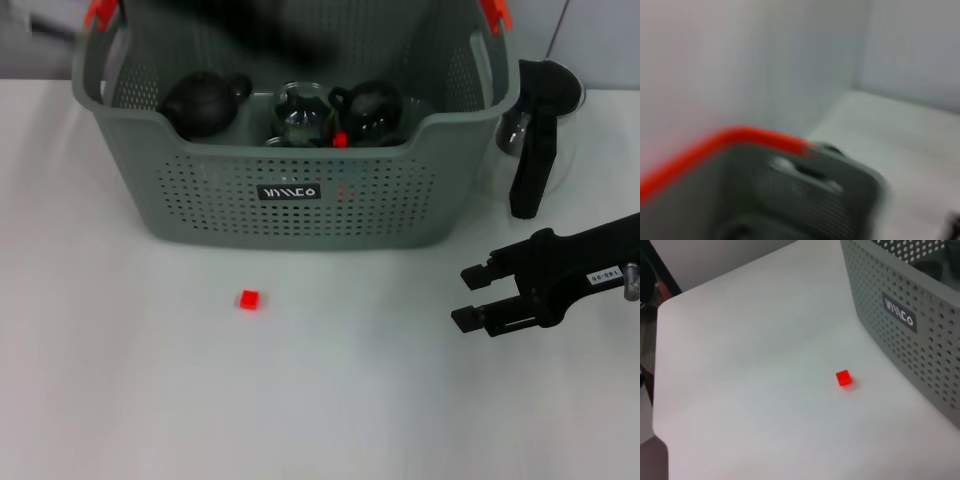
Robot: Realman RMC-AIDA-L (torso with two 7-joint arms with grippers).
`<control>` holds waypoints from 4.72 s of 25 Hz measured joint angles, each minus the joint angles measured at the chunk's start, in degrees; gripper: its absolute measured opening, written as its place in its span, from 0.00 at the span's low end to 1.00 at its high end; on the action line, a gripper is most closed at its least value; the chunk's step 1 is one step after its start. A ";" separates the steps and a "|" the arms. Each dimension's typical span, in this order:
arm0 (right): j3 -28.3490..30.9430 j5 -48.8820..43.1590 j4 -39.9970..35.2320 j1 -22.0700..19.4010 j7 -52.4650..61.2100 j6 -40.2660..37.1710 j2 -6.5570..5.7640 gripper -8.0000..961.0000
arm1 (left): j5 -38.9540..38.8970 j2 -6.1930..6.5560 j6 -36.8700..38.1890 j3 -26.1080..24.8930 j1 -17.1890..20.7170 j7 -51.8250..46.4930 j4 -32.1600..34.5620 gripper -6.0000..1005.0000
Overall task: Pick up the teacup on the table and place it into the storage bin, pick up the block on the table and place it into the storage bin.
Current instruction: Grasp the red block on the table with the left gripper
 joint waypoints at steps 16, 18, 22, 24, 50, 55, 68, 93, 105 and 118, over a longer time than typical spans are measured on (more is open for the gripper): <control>0.12 0.07 0.87 -0.53 0.84 1.63 -0.05 0.69 | 7.27 -3.09 1.55 25.68 12.25 -1.18 -5.78 0.96; 0.06 0.09 1.38 -0.25 0.84 2.05 -0.04 0.69 | 8.24 -2.97 -2.47 25.97 10.98 -0.91 -11.37 0.96; 0.03 -0.04 1.71 -0.02 1.14 2.26 -0.05 0.69 | 9.35 -2.80 -7.81 25.45 7.39 -2.06 -21.66 0.96; 0.07 -0.03 1.73 0.00 1.44 2.26 -0.07 0.69 | 10.67 -2.80 -8.93 25.54 5.74 -3.41 -25.20 0.96; -0.22 -0.08 2.21 0.23 1.63 2.96 -0.23 0.69 | 20.97 -2.94 -18.10 30.14 1.58 -7.15 -34.40 0.96; -0.23 -0.08 2.20 0.21 1.63 2.96 -0.23 0.69 | 21.89 -2.99 -19.51 30.13 1.57 -7.19 -35.08 0.96; -0.18 -0.08 2.19 0.38 1.66 2.96 -0.23 0.69 | 22.19 -3.05 -20.35 30.49 1.44 -7.19 -36.42 0.96; -0.23 -0.08 2.19 0.18 1.72 2.96 -0.23 0.69 | 21.38 -3.22 -19.98 32.67 0.52 -7.08 -38.08 0.78; -0.19 -0.08 2.20 0.35 1.72 2.96 -0.23 0.69 | 21.91 -3.11 -20.45 32.71 0.33 -6.76 -38.37 0.68; -0.09 -0.08 2.20 0.38 1.72 2.96 -0.23 0.69 | 22.18 -3.03 -20.45 32.80 0.02 -6.77 -38.42 0.25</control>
